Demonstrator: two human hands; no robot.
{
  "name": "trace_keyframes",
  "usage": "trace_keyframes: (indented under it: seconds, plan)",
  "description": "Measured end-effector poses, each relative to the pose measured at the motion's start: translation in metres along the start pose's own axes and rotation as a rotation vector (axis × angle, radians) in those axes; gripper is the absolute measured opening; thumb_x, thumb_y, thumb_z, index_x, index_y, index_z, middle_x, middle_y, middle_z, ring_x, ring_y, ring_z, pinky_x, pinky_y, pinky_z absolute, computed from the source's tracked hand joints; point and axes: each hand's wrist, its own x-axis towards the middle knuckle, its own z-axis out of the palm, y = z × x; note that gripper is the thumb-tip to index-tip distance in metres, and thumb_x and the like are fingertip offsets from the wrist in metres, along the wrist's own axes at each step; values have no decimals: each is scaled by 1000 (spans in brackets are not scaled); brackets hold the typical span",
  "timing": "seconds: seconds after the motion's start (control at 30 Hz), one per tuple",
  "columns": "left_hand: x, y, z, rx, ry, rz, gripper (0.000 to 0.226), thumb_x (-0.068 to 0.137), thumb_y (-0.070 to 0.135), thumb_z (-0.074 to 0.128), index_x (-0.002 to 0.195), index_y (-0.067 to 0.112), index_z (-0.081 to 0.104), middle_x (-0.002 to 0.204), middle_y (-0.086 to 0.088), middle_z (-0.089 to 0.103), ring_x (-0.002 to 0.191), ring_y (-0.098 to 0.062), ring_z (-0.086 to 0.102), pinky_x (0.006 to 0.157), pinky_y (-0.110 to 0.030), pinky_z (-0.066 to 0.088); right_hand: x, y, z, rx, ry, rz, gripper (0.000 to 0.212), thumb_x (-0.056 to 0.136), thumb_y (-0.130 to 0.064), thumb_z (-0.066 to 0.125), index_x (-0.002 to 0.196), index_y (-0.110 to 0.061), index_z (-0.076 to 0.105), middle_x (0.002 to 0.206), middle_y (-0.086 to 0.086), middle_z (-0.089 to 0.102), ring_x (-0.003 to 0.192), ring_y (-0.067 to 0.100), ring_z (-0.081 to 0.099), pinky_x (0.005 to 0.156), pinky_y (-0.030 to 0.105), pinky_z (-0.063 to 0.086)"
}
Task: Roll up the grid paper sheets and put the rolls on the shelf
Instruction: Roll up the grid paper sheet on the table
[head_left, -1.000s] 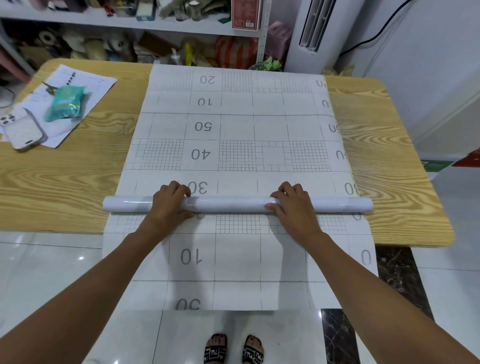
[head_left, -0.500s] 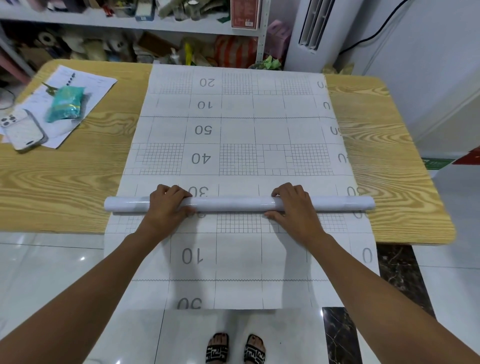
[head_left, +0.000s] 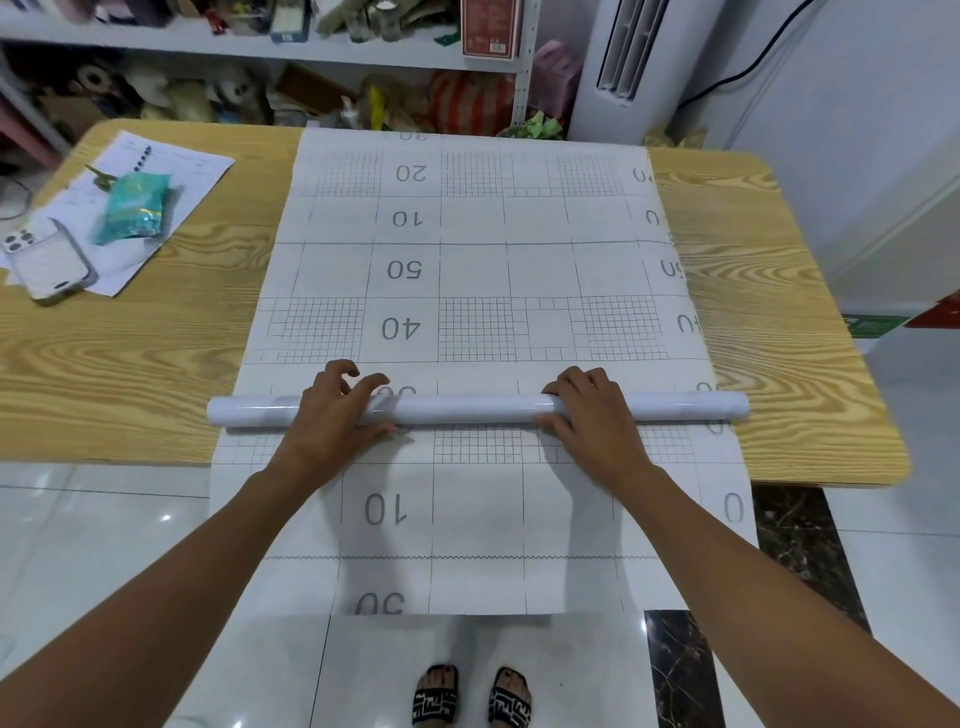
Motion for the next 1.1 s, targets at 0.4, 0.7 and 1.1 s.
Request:
trace_keyframes:
  seconds: [0.4,0.7,1.1]
  plan:
    - [-1,-4,-3,132,4,52,43,65,21,81,103,10,63,90,-10,61,82,-32,52,72,-42,37,-2,-5,-4,30,-64,42,56,89,-51,31,130,-17,48,111,2,58,96,25,49,83,37,39]
    - [-5,-5,-3,167,-9,36,30,80,27,68,105,12,62,93,-7,66,86,-33,52,71,-40,35,-3,-4,-1,53,3,-30,52,72,-53,69,105,-16,55,102,-4,56,91,20,46,78,31,37]
    - [-7,-6,-4,83,-82,7,45,86,37,51,119,6,56,102,-17,56,84,-34,55,72,-44,42,-6,-1,-1,62,-33,-17,41,80,-40,68,110,-14,62,103,2,55,92,21,46,82,34,39]
